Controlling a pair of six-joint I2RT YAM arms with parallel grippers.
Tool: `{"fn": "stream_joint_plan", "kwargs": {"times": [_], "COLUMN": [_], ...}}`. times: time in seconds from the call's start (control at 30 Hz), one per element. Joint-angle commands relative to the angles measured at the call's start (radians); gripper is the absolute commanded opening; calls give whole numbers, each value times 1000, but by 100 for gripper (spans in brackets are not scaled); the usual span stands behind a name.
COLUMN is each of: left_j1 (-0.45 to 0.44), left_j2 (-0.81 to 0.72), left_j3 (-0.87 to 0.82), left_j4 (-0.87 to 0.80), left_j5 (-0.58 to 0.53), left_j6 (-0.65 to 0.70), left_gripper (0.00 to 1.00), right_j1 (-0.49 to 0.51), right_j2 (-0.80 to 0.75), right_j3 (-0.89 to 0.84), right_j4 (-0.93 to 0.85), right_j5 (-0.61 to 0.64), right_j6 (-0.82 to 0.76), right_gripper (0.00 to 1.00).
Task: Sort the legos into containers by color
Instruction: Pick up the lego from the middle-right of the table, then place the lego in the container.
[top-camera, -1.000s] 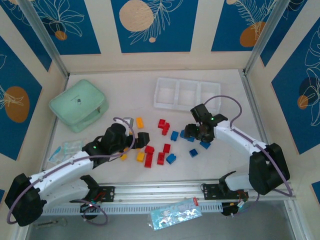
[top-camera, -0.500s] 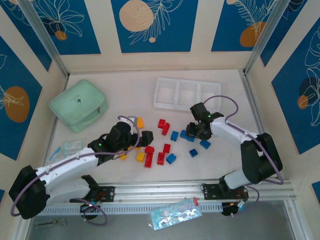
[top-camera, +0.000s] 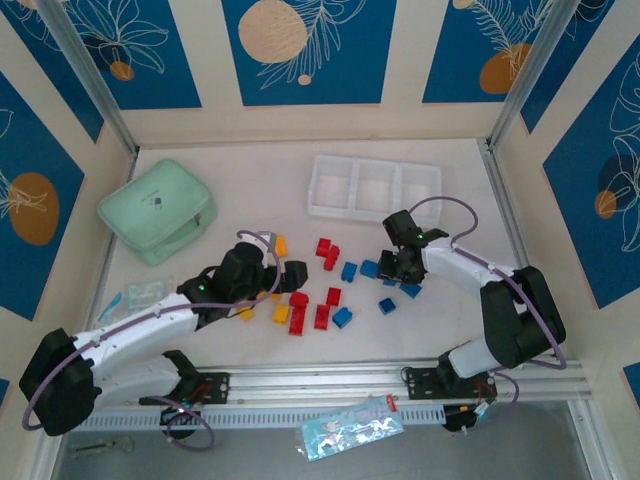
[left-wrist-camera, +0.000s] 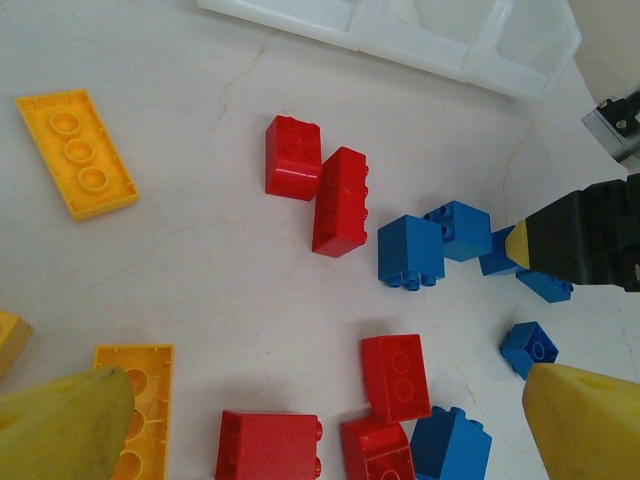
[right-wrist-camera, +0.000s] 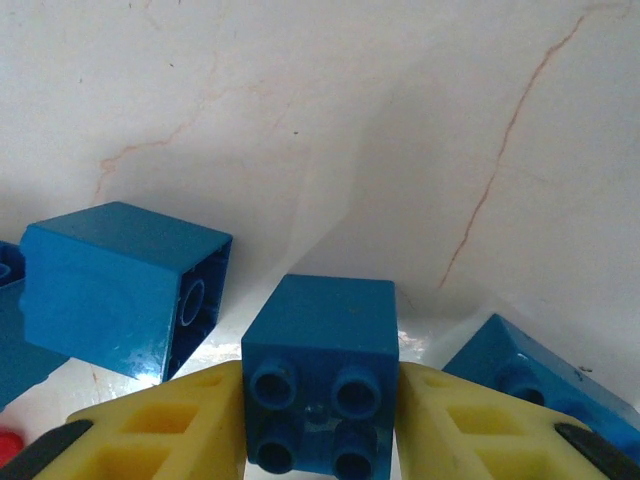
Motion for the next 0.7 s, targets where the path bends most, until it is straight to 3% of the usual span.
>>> {"fn": "stream_joint_plan", "kwargs": {"times": [0.0,0.4,0.67], "left_j1": [-10,-8,17], "left_j2": [6,-82,-84], "left_j3": [41,65,154], "left_j4": [-2,-59,-156], "left_j5": [-4,-82,-167], "left_j6": [2,63,149], "left_gripper": [99,99,99], "right_j1": [-3,71,151], "right_j2": [1,-101,92], "right_j3": [3,173,429], "right_j4": [-7,-130,-60], "right_j5": [-12,84,122], "right_j6": [-15,-74,-154], "right_gripper": [36,27,27]}}
